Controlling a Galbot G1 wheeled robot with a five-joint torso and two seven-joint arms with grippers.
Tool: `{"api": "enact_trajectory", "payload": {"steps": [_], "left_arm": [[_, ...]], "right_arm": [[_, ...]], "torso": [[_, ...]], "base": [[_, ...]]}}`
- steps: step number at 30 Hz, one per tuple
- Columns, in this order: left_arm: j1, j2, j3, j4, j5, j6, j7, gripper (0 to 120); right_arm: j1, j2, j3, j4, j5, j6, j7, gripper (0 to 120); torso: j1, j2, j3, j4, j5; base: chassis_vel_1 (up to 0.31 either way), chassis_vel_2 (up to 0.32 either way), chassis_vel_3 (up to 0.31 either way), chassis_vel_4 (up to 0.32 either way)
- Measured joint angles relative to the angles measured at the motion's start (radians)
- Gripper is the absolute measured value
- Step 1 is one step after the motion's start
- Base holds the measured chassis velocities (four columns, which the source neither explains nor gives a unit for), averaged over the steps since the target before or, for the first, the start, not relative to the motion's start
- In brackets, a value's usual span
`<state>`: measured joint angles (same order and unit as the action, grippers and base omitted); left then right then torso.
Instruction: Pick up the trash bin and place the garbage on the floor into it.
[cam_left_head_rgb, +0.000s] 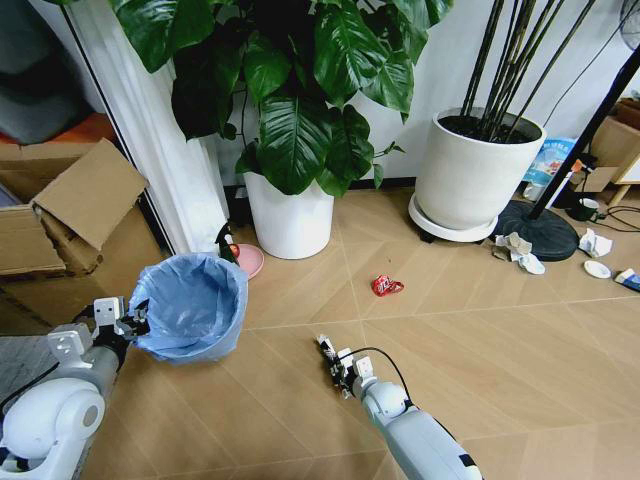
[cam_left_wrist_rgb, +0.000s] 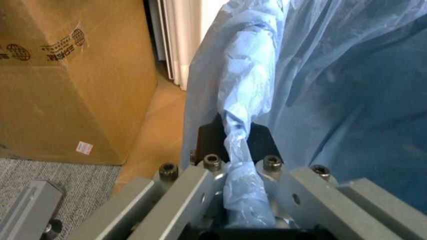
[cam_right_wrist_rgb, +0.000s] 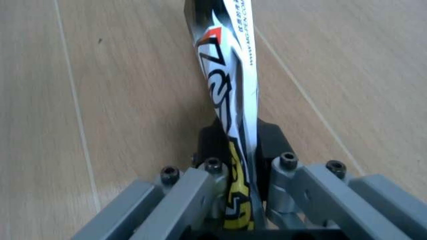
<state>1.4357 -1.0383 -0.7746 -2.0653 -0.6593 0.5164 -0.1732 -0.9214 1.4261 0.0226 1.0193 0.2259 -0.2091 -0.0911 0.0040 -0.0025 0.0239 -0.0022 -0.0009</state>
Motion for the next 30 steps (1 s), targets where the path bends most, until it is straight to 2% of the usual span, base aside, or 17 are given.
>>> {"api": "enact_trajectory", "payload": {"steps": [8, 15, 18, 28, 30], "left_arm": [[-0.005, 0.005, 0.01, 0.006, -0.001, 0.005, -0.003, 0], [-0.007, 0.012, 0.027, 0.019, 0.002, 0.009, -0.003, 0], [-0.008, 0.018, 0.03, 0.023, 0.001, 0.012, -0.002, 0], [-0.031, 0.055, 0.067, 0.047, -0.03, 0.046, 0.006, 0], [-0.064, 0.077, 0.105, 0.06, -0.054, 0.061, 0.003, 0]], "right_arm": [[-0.015, -0.028, 0.011, 0.118, 0.007, 0.0, 0.019, 4], [-0.004, -0.082, 0.008, 0.323, 0.061, -0.003, 0.024, 4], [0.013, -0.098, 0.006, 0.368, 0.089, -0.002, 0.023, 4], [0.166, -0.136, -0.038, 0.525, 0.248, -0.007, 0.007, 4], [0.239, -0.138, -0.076, 0.57, 0.294, -0.01, 0.005, 4]], "torso": [[0.0, 0.0, 0.0, 0.0, -0.0001], [0.0, 0.0, 0.0, 0.0, 0.0], [0.0, 0.0, 0.0, -0.0001, 0.0], [0.0, 0.0, 0.0, 0.0001, -0.0001], [0.0, 0.0, 0.0, 0.0002, 0.0]], "base": [[0.0, 0.0, 0.0, 0.0], [0.0, 0.0, 0.0, 0.0], [0.0, 0.0, 0.0, 0.0], [0.0, 0.0, 0.0, 0.0], [0.0, 0.0, 0.0, 0.0]]}}
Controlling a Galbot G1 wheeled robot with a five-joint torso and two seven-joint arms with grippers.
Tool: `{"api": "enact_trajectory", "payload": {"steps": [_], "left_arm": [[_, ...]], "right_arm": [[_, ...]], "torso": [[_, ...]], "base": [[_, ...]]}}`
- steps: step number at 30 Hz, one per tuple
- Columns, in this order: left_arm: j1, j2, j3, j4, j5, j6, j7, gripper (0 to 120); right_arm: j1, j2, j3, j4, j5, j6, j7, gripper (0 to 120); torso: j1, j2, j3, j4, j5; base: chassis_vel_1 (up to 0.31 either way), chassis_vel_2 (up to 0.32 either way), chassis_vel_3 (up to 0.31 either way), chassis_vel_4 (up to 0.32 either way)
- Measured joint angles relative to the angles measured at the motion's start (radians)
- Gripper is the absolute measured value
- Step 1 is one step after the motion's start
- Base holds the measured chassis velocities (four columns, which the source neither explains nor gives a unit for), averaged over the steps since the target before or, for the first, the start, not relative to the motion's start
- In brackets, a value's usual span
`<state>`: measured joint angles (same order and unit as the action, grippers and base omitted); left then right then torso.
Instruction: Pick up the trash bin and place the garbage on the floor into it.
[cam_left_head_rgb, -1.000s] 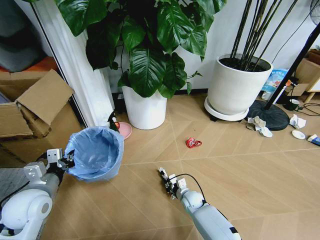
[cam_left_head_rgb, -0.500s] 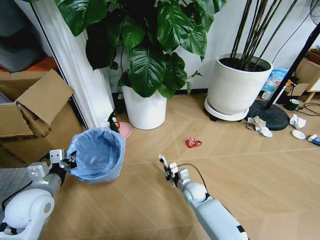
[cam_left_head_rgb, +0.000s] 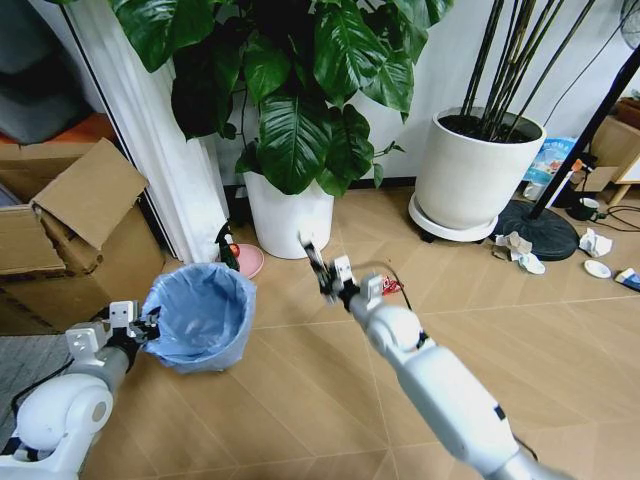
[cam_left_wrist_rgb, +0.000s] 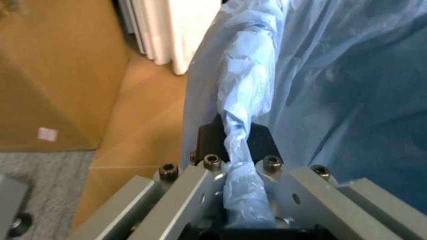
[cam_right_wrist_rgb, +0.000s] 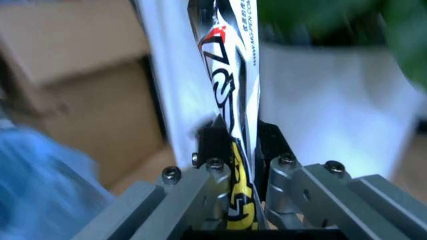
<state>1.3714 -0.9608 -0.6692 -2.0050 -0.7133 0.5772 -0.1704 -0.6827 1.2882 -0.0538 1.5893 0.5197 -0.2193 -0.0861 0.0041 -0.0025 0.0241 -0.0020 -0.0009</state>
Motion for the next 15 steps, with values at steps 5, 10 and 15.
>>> {"api": "enact_trajectory", "payload": {"steps": [5, 10, 15], "left_arm": [[-0.086, 0.036, 0.082, 0.035, -0.035, 0.018, -0.004, 0], [-0.13, 0.051, 0.115, 0.057, -0.053, 0.029, -0.005, 0], [-0.165, 0.073, 0.143, 0.075, -0.074, 0.044, 0.007, 0]], "right_arm": [[0.093, 0.016, -0.081, 0.053, 0.055, -0.004, -0.001, 4], [0.125, 0.029, -0.134, 0.076, 0.078, -0.009, -0.001, 4], [0.133, 0.047, -0.206, 0.076, 0.086, -0.011, -0.001, 4]], "torso": [[0.0, 0.0, 0.0, -0.0002, -0.0001], [0.0, 0.0, 0.0, -0.0002, -0.0001], [0.0, 0.0, 0.0, -0.0002, -0.0003]], "base": [[0.0, 0.0, 0.0, 0.0], [0.0, 0.0, 0.0, 0.0], [0.0, 0.0, 0.0, 0.0]]}}
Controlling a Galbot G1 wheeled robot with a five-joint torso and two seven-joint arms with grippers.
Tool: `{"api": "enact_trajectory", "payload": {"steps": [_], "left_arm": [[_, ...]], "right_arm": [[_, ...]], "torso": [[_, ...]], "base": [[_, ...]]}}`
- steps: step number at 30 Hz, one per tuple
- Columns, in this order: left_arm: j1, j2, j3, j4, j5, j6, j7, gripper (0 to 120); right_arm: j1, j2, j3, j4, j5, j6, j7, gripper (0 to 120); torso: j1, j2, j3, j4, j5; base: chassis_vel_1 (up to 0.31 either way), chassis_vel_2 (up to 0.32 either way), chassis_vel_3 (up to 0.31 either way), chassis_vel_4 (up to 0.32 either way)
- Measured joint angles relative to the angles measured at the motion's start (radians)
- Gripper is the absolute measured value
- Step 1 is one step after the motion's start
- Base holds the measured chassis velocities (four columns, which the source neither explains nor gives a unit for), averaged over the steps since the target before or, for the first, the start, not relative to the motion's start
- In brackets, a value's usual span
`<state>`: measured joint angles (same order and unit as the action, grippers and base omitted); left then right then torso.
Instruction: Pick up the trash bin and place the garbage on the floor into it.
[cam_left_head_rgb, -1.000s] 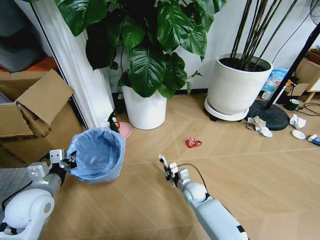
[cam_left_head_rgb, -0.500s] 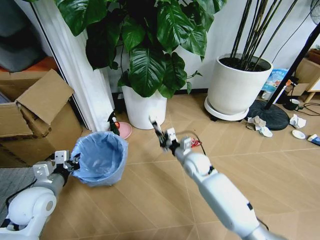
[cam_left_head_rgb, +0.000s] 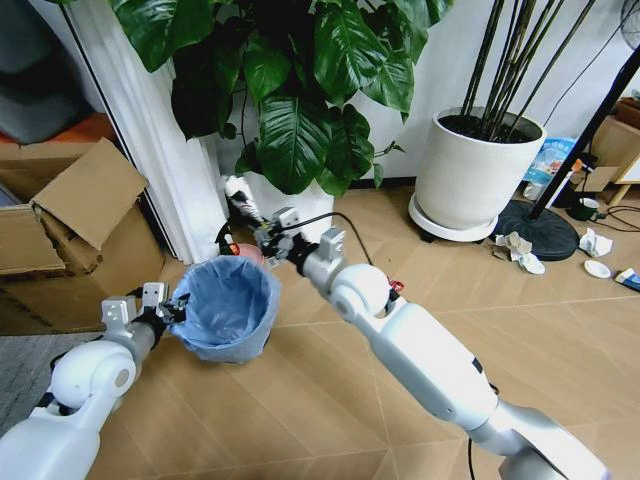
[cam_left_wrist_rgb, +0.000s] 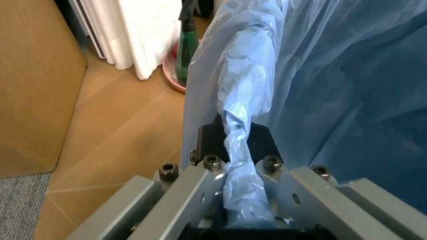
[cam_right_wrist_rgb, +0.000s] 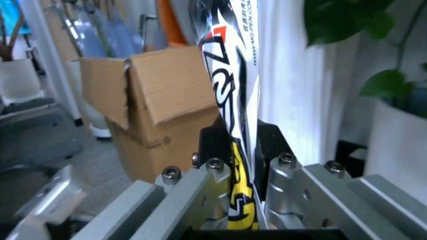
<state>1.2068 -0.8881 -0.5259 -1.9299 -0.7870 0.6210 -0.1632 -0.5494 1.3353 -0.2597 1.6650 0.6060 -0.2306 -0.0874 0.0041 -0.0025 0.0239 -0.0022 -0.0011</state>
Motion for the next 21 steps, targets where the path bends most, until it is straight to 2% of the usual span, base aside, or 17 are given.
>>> {"api": "enact_trajectory", "payload": {"steps": [17, 21], "left_arm": [[-0.026, 0.007, 0.016, 0.005, -0.012, 0.008, 0.014, 0], [-0.03, 0.004, 0.019, 0.003, -0.012, 0.008, 0.012, 0]], "right_arm": [[-0.007, 0.043, -0.099, -0.096, -0.025, 0.032, 0.023, 4], [-0.012, 0.049, -0.108, -0.102, -0.023, 0.031, 0.045, 18]], "torso": [[0.0, 0.0, 0.0, 0.0, 0.0002], [0.0, 0.0, 0.0, 0.0, 0.0002]], "base": [[0.0, 0.0, 0.0, 0.0], [0.0, 0.0, 0.0, 0.0]]}}
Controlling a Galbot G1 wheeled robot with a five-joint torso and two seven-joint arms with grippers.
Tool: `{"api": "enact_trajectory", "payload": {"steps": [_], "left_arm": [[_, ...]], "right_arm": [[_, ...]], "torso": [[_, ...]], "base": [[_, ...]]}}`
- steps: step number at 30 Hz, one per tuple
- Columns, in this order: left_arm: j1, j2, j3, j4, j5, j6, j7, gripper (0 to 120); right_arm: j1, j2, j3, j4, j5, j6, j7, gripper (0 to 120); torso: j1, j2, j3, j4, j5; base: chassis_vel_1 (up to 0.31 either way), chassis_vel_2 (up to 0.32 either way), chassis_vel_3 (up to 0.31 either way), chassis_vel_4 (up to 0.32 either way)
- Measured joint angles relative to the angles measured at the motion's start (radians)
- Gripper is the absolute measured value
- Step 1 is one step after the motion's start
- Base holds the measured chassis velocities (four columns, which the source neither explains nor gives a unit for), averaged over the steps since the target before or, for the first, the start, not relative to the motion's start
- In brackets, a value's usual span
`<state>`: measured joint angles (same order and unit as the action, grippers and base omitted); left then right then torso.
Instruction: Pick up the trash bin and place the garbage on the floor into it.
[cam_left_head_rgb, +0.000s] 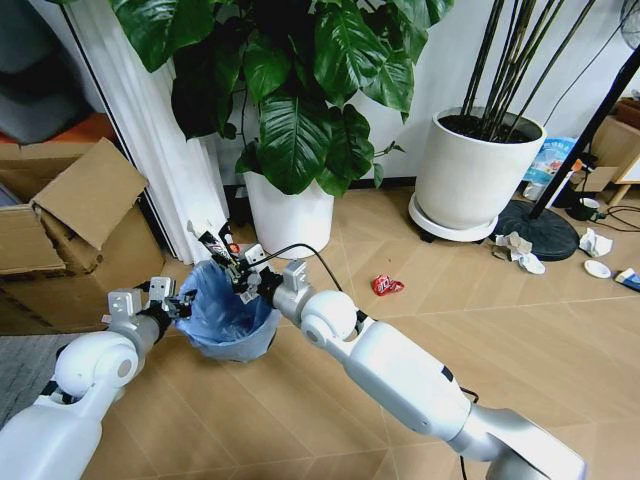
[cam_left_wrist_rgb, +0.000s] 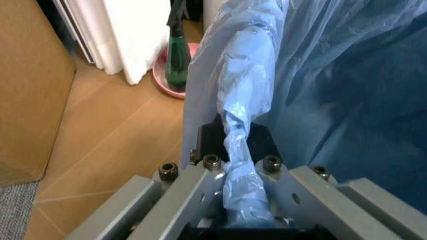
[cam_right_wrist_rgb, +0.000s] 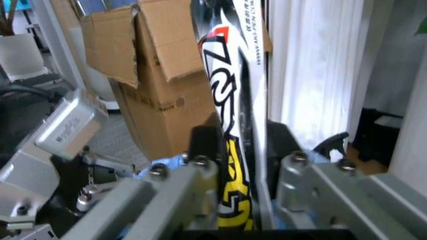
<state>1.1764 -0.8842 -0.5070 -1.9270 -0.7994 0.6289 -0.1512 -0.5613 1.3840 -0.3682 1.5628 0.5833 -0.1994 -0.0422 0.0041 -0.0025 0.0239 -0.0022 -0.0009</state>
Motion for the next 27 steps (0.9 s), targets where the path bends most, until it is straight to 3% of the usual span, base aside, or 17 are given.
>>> {"api": "enact_trajectory", "payload": {"steps": [2, 12, 21, 27], "left_arm": [[0.0, -0.003, 0.001, -0.001, 0.001, 0.0, -0.001, 0], [-0.002, -0.007, 0.001, -0.004, 0.002, -0.003, -0.003, 0], [0.004, -0.006, -0.015, -0.005, 0.007, -0.007, -0.002, 0], [0.01, -0.014, -0.023, -0.003, 0.013, -0.011, 0.003, 0]], "right_arm": [[-0.004, -0.002, -0.002, 0.002, -0.001, 0.0, 0.004, 29], [-0.005, -0.005, -0.009, 0.006, -0.005, -0.001, 0.005, 59], [0.002, -0.016, 0.027, 0.047, 0.0, -0.011, 0.067, 95], [0.007, -0.042, 0.08, 0.095, 0.009, -0.05, 0.102, 100]], "torso": [[0.0, 0.0, 0.0, 0.0, 0.0], [0.0, 0.0, 0.0, 0.0, 0.0], [0.0, 0.0, 0.0, 0.0001, 0.0002], [0.0, 0.0, 0.0, 0.0001, 0.0001]], "base": [[0.0, 0.0, 0.0, 0.0], [0.0, 0.0, 0.0, 0.0], [0.0, 0.0, 0.0, 0.0], [0.0, 0.0, 0.0, 0.0]]}}
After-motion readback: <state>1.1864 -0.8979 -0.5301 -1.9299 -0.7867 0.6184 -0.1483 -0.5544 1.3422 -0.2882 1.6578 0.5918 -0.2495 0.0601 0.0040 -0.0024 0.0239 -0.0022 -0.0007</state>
